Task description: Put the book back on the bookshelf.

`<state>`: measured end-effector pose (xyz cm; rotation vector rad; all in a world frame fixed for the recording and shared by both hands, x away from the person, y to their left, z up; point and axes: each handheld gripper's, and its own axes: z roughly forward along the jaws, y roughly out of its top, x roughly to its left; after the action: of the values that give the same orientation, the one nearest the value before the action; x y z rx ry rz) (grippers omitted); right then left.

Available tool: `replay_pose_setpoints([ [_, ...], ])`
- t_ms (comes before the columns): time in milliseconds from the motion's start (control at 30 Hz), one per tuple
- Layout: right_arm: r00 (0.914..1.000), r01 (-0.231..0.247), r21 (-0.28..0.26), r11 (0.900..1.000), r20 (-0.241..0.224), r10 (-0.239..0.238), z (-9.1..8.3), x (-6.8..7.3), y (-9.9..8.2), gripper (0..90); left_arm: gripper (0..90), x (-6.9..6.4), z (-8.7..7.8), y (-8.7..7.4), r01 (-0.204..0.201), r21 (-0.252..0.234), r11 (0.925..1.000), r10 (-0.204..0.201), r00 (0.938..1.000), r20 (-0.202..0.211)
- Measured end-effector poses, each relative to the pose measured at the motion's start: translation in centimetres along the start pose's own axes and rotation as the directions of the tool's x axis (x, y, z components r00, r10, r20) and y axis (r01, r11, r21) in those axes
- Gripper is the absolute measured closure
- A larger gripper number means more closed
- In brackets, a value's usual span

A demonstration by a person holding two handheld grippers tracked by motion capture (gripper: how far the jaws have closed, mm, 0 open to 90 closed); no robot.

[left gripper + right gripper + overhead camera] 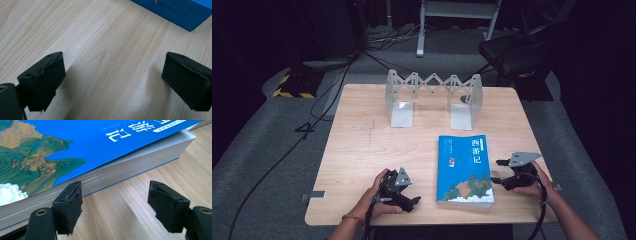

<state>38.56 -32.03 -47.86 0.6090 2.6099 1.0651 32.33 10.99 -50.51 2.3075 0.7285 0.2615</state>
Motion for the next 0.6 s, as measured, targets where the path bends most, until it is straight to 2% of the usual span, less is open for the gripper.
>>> replay_pose_setpoints([
  [67, 0.9999, 0.016, 0.008, 0.9998, -0.005, -0.016, -0.02, 0.06, -0.03, 29.6, 5.4, 0.00, 0.00, 0.00, 0.000, 0.000, 1.0000, 0.000, 1.0000, 0.000],
  [133, 0.9998, 0.015, 0.012, 0.9998, -0.014, -0.015, -0.03, 0.04, -0.07, 29.6, 5.4, 0.00, 0.00, 0.00, 0.000, 0.000, 1.0000, 0.000, 1.0000, 0.000],
  [167, 0.9993, 0.009, 0.017, 0.9998, -0.037, -0.008, -0.05, -0.01, -0.15, 29.6, 5.3, 0.00, 0.00, 0.00, -0.001, -0.001, 1.0000, 0.001, 1.0000, 0.001],
  [233, 0.9987, 0.023, 0.053, 0.9983, -0.048, -0.020, 0.04, 0.07, -0.32, 29.6, 5.5, 0.00, 0.00, 0.00, -0.001, -0.001, 1.0000, 0.001, 1.0000, 0.001],
  [300, 0.9983, 0.017, 0.055, 0.9984, -0.057, -0.014, 0.15, 0.13, -0.37, 29.6, 5.5, 0.00, 0.00, 0.00, -0.001, -0.001, 1.0000, 0.001, 1.0000, 0.001],
  [400, 0.9974, 0.032, 0.051, 0.9982, -0.066, -0.028, 0.23, 0.36, -0.18, 29.5, 5.5, 0.00, 0.00, 0.00, -0.001, -0.001, 1.0000, 0.001, 1.0000, 0.001],
  [433, 0.9977, 0.042, 0.062, 0.9972, -0.056, -0.039, 0.22, 0.46, -0.03, 29.2, 5.5, -0.02, 0.00, 0.01, 0.000, 0.000, 1.0000, 0.000, 1.0000, -0.001],
  [600, 0.9980, 0.022, 0.018, 0.9996, -0.059, -0.021, -0.52, 0.47, 0.26, 30.6, 5.5, -0.15, 0.05, 0.07, 0.006, 0.001, 1.0000, -0.006, 1.0000, -0.007],
])
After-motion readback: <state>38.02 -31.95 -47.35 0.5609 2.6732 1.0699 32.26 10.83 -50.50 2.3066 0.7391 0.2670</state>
